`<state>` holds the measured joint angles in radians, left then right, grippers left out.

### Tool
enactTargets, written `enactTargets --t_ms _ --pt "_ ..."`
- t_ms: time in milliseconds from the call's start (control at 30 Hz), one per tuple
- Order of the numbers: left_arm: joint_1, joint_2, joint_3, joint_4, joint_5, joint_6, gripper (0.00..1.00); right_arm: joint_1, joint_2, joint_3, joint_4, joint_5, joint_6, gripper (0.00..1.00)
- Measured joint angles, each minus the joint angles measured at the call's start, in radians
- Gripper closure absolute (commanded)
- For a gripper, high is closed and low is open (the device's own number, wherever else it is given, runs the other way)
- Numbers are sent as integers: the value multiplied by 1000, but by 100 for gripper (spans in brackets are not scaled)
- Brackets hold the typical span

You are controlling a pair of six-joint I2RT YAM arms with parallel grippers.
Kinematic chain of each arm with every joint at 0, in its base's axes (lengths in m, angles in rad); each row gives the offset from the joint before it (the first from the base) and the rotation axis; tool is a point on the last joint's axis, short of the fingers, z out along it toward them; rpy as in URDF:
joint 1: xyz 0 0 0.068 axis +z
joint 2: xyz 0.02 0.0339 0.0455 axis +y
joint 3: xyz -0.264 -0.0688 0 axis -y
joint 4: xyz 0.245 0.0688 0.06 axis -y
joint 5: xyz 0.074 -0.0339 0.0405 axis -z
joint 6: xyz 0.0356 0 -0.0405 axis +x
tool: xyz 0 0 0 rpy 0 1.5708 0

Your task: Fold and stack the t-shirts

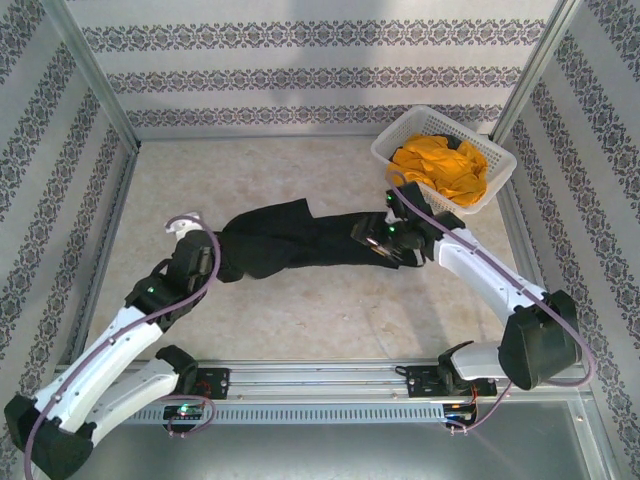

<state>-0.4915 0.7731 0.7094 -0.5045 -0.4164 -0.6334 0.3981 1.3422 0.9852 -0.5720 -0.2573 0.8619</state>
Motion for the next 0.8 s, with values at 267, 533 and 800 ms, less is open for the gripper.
enactTargets --t_ms 267,533,800 --pt "36 -52 -47 -64 60 -93 100 -63 86 -81 -57 225 12 35" --pt "43 -55 -47 -66 80 -109 100 -66 220 -82 -69 264 3 45" --pt "48 -55 -47 -65 95 -109 100 -70 296 -84 -16 267 -14 87"
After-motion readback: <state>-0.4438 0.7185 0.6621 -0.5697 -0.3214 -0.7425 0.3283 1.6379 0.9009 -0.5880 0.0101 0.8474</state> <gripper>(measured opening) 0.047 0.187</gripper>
